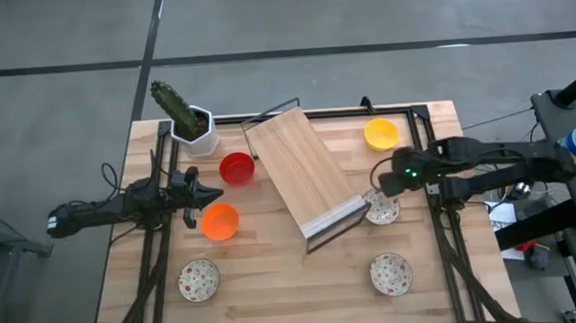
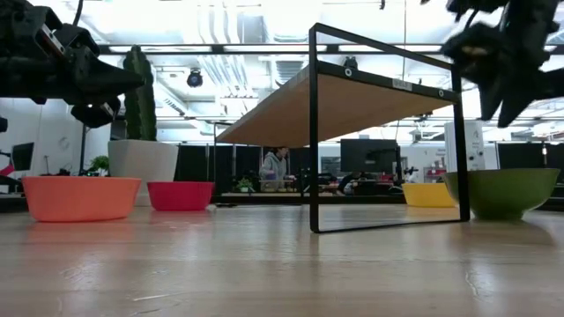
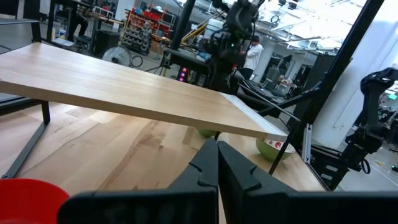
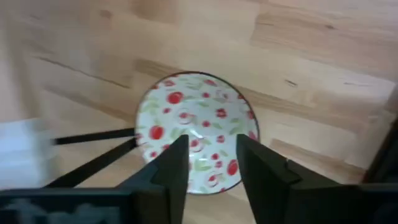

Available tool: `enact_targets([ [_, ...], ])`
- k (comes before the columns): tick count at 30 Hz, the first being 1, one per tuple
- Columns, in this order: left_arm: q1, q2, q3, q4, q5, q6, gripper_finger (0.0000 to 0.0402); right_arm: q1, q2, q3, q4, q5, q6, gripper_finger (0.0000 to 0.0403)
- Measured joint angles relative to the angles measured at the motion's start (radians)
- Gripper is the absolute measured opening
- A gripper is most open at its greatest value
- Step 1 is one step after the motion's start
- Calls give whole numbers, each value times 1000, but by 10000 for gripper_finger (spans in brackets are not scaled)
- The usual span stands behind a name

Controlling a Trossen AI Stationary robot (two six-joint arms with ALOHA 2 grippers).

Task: Pick & Place Mini bowls
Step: Put the top right white patterned bowl on the shelf

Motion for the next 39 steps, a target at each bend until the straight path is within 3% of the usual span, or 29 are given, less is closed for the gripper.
enact_targets([
  [4, 0, 0, 0, 0, 0, 0, 0, 0, 86, -11, 0, 24, -75, 152],
  [13, 0, 0, 0, 0, 0, 0, 0, -13, 200, -49, 2, 27, -201, 143],
  [31, 0, 0, 0, 0, 0, 0, 0, -13, 193, -194, 136, -49, -226, 122],
  [36, 0, 0, 0, 0, 0, 0, 0, -13, 199, -230, 174, -53, -227, 101],
  [39, 0, 0, 0, 0, 0, 0, 0, -13, 192, -234, 173, -56, -234, 69],
])
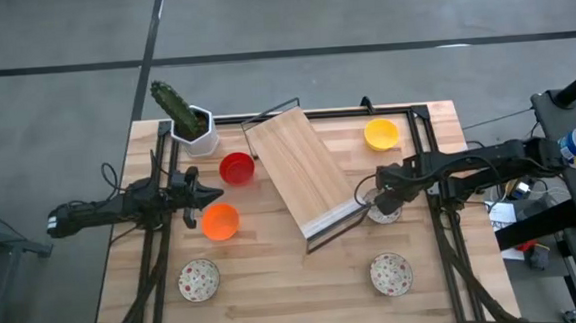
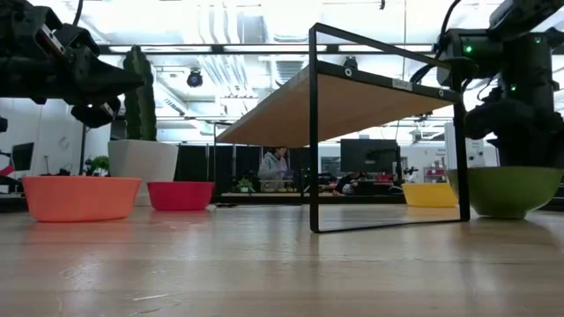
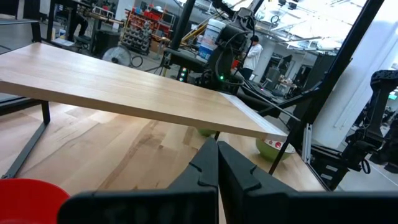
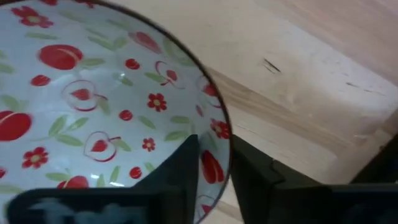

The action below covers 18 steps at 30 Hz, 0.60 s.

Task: Pick & Place Mini bowls
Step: Put the top right white patterned bowl on the shelf

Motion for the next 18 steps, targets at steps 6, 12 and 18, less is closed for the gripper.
enact_targets([
  [6, 0, 0, 0, 0, 0, 0, 0, 1, -31, 9, 4, -7, 4, 17],
  [12, 0, 0, 0, 0, 0, 0, 0, -1, -74, 22, -28, 10, 30, 12],
  [18, 0, 0, 0, 0, 0, 0, 0, 0, -107, 28, -84, 10, 37, 11],
])
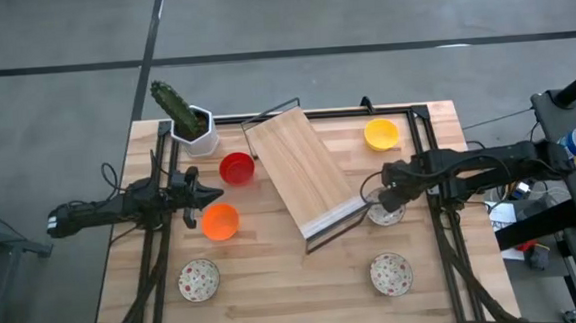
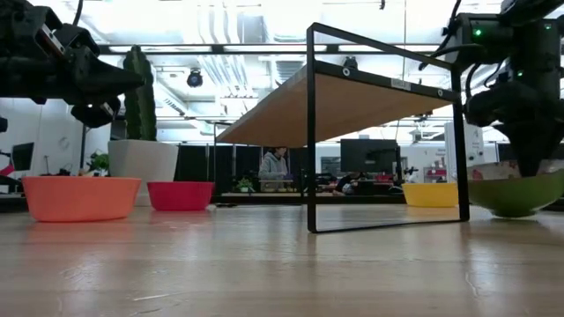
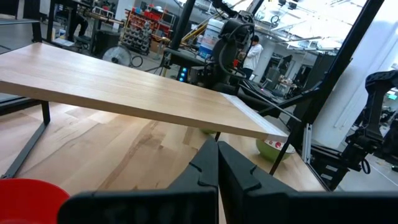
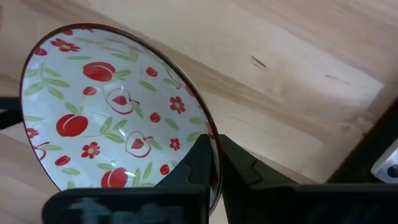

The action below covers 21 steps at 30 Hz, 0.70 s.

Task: Pick & Place Mini bowls
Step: Put the top right white patterned bowl on the shelf

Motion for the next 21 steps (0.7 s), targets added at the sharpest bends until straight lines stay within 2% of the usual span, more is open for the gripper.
enact_targets([
  [11, 0, 0, 0, 0, 0, 0, 0, -1, -69, 83, -87, 31, 25, 11],
  [21, 0, 0, 0, 0, 0, 0, 0, -23, -83, 326, -356, 104, 16, 11],
])
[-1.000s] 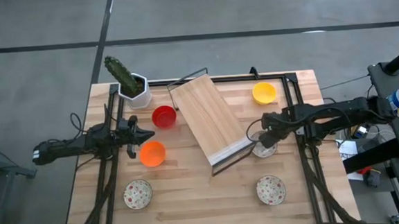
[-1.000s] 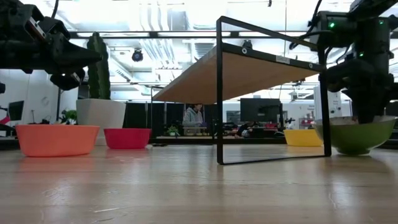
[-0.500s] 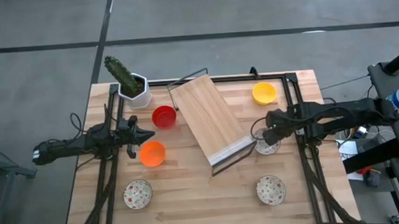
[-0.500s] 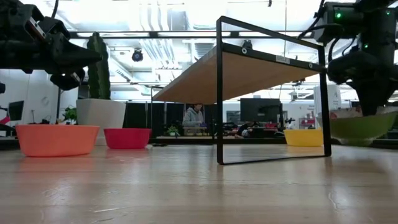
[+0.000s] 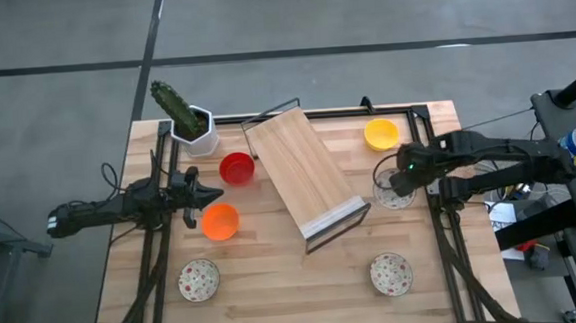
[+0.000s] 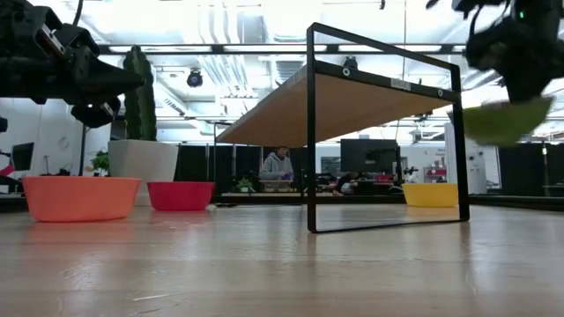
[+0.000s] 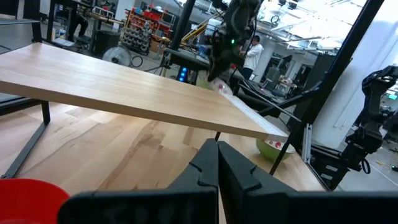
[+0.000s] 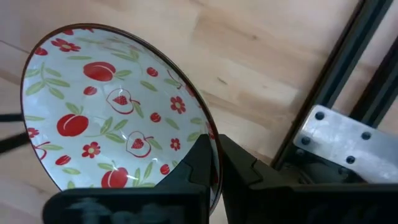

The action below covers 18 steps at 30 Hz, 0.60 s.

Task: Pick & Place Mini bowls
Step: Put the top right white patterned bowl on the shelf

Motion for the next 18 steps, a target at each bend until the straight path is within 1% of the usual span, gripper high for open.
enact_targets([
  [3, 0, 0, 0, 0, 0, 0, 0, -21, 0, 85, -22, 6, -1, 11],
  [10, 0, 0, 0, 0, 0, 0, 0, -57, 36, 269, 6, 17, 10, 11],
  [14, 0, 0, 0, 0, 0, 0, 0, -57, 108, 363, 40, 9, 7, 11],
  [18, 0, 0, 0, 0, 0, 0, 0, -56, 221, 466, 50, -18, -34, 11],
])
